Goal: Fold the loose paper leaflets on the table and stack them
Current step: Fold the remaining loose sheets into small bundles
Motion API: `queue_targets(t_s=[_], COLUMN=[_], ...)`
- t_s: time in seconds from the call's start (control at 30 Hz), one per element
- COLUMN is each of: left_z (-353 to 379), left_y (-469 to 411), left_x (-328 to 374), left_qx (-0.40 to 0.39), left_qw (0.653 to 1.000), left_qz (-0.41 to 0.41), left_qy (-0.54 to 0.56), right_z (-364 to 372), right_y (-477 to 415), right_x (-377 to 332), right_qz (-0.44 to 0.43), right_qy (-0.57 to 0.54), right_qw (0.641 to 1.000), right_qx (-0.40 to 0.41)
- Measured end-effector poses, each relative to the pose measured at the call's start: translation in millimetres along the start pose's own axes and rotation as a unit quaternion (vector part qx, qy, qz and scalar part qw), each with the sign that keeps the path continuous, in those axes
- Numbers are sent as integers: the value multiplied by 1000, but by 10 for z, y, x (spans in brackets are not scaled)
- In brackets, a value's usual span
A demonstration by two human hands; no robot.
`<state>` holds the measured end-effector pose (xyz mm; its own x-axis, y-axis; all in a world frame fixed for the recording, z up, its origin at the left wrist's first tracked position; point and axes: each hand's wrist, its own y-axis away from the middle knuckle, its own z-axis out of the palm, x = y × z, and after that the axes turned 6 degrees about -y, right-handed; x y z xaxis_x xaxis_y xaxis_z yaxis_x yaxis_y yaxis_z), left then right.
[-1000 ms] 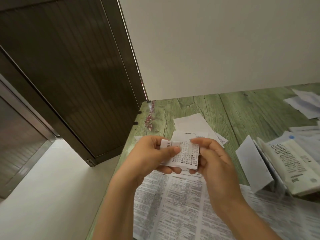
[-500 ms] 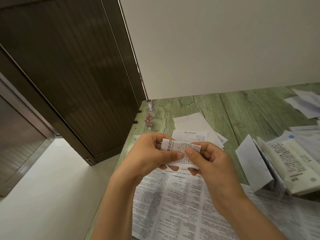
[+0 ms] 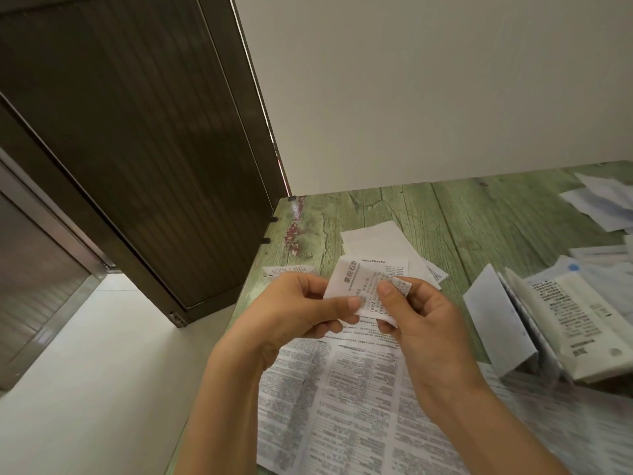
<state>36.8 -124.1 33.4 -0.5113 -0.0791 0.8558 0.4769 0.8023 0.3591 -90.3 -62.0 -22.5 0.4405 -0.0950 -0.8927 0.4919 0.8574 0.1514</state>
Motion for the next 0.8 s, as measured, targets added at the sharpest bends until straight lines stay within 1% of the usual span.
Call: queue_targets(t_s=[0.07, 0.17, 0.37, 0.53, 0.67, 0.8], left_z=[-39, -65, -49, -49, -37, -31], left_y=[18, 21, -9, -19, -36, -19], left_x=[-8, -10, -15, -30, -25, 1], left_qx=[-18, -5, 12, 26, 39, 22], left_qw=[999, 998, 999, 998, 995, 989], left_qz=[23, 47, 37, 33, 26, 46], left_qy=[17, 40, 32, 55, 89, 142], right_z=[-16, -23, -10, -11, -13, 13], right_y=[-14, -27, -7, 5, 2, 19], right_x=[-2, -11, -25, -36, -33, -42], right_qz=[3, 7, 1, 10, 22, 22], right_qy=[-12, -23, -29, -18, -1, 8], right_qw=[1000, 1000, 1000, 1000, 999, 998], right_qx=[12, 15, 3, -21, -44, -65])
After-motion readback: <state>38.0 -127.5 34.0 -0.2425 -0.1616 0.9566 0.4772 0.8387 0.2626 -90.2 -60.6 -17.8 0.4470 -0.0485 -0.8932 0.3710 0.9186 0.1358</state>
